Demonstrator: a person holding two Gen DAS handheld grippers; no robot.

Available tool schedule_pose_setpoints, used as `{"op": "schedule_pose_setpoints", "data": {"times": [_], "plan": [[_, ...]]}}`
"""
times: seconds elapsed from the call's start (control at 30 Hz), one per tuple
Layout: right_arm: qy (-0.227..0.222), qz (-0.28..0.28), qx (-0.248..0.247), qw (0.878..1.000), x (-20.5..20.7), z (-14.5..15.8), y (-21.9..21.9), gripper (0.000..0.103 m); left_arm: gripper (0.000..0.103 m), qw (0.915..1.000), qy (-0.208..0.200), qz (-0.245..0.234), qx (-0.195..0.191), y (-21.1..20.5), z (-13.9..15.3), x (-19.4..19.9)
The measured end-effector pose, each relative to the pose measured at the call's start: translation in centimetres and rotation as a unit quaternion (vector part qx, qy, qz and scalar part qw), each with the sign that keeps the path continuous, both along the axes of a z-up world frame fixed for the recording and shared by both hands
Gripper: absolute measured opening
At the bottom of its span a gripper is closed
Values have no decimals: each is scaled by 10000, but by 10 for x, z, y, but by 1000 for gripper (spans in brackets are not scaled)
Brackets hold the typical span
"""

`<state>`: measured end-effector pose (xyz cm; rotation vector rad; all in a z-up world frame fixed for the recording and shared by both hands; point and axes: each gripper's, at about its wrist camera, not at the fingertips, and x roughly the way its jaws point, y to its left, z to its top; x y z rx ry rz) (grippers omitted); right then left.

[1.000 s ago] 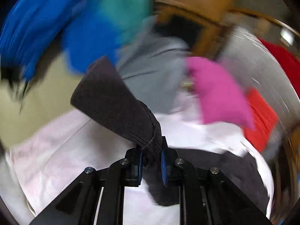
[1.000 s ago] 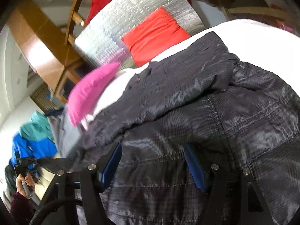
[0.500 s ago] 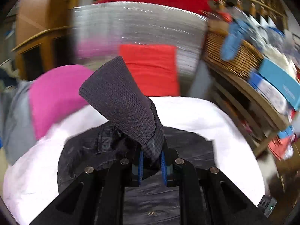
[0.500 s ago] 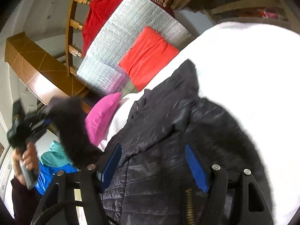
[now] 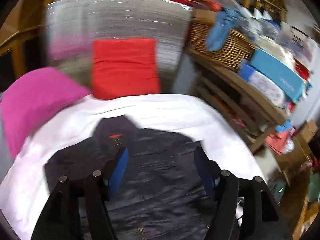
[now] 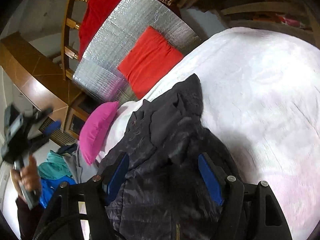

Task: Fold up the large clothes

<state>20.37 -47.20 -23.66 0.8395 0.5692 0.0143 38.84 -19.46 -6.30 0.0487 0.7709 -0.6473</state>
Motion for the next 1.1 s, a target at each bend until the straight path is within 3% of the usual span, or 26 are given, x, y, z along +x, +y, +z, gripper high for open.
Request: {"op": "schedule_pose_setpoints", "data": {"times": [0.1, 0.2, 0.37, 0.6, 0.7, 0.77, 0.87, 0.9, 0.93, 1.03, 1.1], "plan": [[90, -101, -167, 9998, 18, 11, -7, 75, 69, 9969, 265, 712, 220, 50, -30, 23], [412, -183, -301, 9985, 45, 18, -22, 75, 69, 9860, 534, 1486, 533, 105, -73, 49], [830, -98, -228, 9962, 89, 11, -35, 75, 69, 9693, 1042, 2146, 589, 174, -120, 76], [1796, 109, -798, 9804, 136, -18, -17, 75, 69, 9594, 1744, 2153, 521, 202, -168, 104], [2058, 157, -724, 9758, 146, -33, -10, 75, 69, 9570, 1983, 2095, 314, 204, -186, 111], [2062, 21, -797, 9753, 145, -33, -3, 71, 69, 9579, 2146, 1906, 90, 204, -194, 111], [1914, -41, -1203, 9741, 143, -20, 11, 46, 66, 9623, 2130, 1688, 102, 190, -200, 114], [1829, -44, -1423, 9728, 140, -13, 16, 36, 59, 9641, 2048, 1688, 111, 187, -198, 114], [1703, -68, -1575, 9727, 137, -5, 19, 33, 38, 9664, 1953, 1668, 78, 184, -196, 116], [1231, -274, -1763, 9762, 127, 17, 20, 31, 34, 9668, 1793, 1812, 187, 175, -190, 124], [1306, -366, -1822, 9739, 128, 9, 19, 31, 34, 9670, 1711, 1832, 464, 165, -197, 127]]}}
